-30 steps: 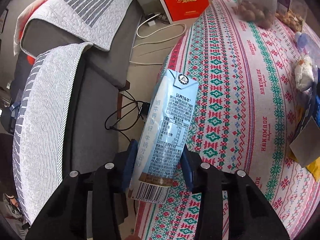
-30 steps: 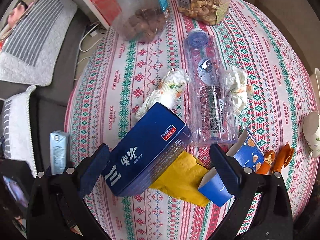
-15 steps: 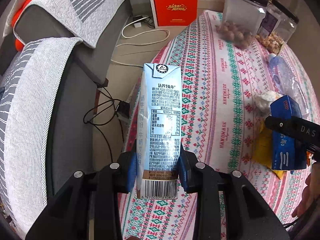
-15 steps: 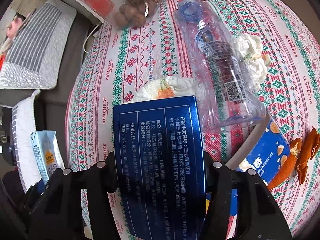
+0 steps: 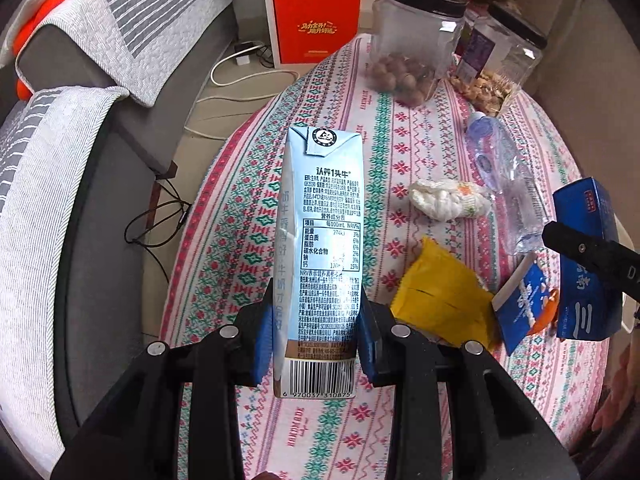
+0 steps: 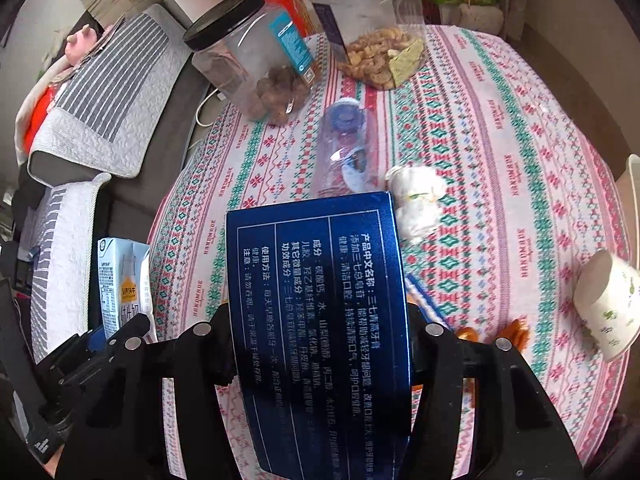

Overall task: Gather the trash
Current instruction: 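Carry carton and box to the white bin and open right tool over it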

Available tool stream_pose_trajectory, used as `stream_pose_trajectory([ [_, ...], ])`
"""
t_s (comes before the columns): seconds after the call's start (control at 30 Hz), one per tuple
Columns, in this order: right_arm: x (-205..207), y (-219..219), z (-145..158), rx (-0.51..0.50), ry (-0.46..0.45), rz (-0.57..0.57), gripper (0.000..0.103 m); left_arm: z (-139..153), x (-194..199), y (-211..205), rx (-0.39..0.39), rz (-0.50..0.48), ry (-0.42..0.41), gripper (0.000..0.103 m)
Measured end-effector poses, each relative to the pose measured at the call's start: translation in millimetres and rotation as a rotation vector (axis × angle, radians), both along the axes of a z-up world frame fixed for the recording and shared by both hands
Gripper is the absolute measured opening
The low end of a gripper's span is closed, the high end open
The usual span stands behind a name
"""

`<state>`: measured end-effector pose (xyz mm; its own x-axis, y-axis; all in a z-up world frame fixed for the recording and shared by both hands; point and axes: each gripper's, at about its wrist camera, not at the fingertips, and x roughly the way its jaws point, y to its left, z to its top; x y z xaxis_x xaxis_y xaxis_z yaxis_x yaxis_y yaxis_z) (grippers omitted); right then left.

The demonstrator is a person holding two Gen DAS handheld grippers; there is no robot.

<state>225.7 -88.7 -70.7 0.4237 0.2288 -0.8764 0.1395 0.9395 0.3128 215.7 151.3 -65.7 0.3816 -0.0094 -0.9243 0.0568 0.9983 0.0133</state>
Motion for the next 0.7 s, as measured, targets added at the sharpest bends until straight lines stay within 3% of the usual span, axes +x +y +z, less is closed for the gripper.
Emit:
stream_pose_trajectory([
  [0.27, -10, -57, 16, -0.133, -0.075, -0.009, 0.054, 11, -9, -49, -0.075, 0.027, -0.062, 0.034],
  [0.7, -30, -151, 32, -0.225, -0.149, -0.105, 0.054, 15, -16, -124, -0.062, -0.046, -0.149, 0.034],
])
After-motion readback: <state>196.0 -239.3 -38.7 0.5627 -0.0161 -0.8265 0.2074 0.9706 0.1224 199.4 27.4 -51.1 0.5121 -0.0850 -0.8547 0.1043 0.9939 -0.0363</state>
